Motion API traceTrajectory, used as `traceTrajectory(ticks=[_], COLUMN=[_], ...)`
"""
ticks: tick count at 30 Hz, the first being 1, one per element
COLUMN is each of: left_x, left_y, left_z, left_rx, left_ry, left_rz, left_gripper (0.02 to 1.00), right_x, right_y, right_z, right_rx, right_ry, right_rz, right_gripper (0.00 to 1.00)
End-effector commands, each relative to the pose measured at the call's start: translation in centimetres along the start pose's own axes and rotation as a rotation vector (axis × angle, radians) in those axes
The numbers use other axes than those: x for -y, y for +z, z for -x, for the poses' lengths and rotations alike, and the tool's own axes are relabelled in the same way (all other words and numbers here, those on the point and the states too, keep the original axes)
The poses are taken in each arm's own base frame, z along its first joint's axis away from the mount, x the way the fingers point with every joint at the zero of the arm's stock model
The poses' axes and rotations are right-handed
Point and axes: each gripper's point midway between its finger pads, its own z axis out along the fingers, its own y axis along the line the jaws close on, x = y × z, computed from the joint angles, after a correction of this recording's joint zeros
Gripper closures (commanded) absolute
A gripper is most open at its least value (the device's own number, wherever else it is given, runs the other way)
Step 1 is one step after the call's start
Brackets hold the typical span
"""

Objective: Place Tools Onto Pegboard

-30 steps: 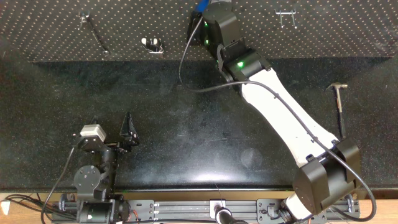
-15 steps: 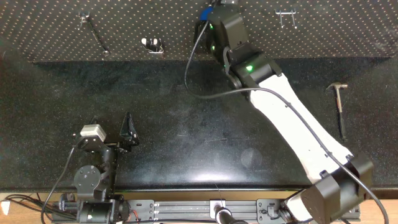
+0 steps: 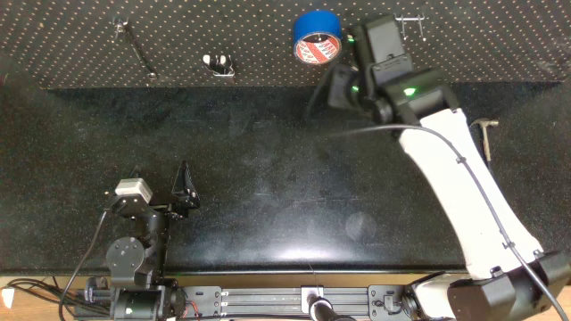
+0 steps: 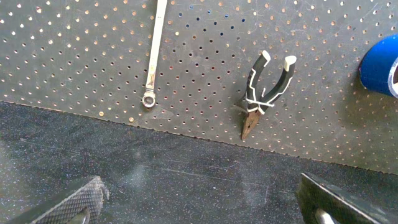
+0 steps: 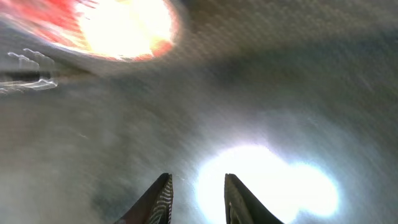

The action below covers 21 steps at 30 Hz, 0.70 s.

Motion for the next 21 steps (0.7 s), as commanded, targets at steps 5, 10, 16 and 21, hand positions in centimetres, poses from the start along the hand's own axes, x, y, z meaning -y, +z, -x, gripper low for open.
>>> traceTrajectory(ticks=[5,10,16,21], left_x=[-0.1,-0.1,-0.1,-0.1], left_y=[0.0,0.0,0.0,0.0], left_z=[0.0,0.0,0.0,0.0], left_rx=[0.005,0.005,0.005,0.005], left_ry=[-0.001,-0.001,-0.001,-0.001], left_rz=[0.004,0.004,0.004,0.004], left_gripper=[0.023,0.023,0.023,0.023], right_x=[20.0,29.8,37.0,37.6], right_y=[-1.0,-1.6,-0.2,1.5], right_z=[-8.6,-10.9,-12.7,-8.7], right_rx=[-0.159,-0.282,-0.553,-0.454], right_ry=[0.166,0.244,-0.017,-0.27], right_rz=[-0.324,-0.385,-0.508,-0.449], right_gripper=[0.029,0.025,0.025,0.023])
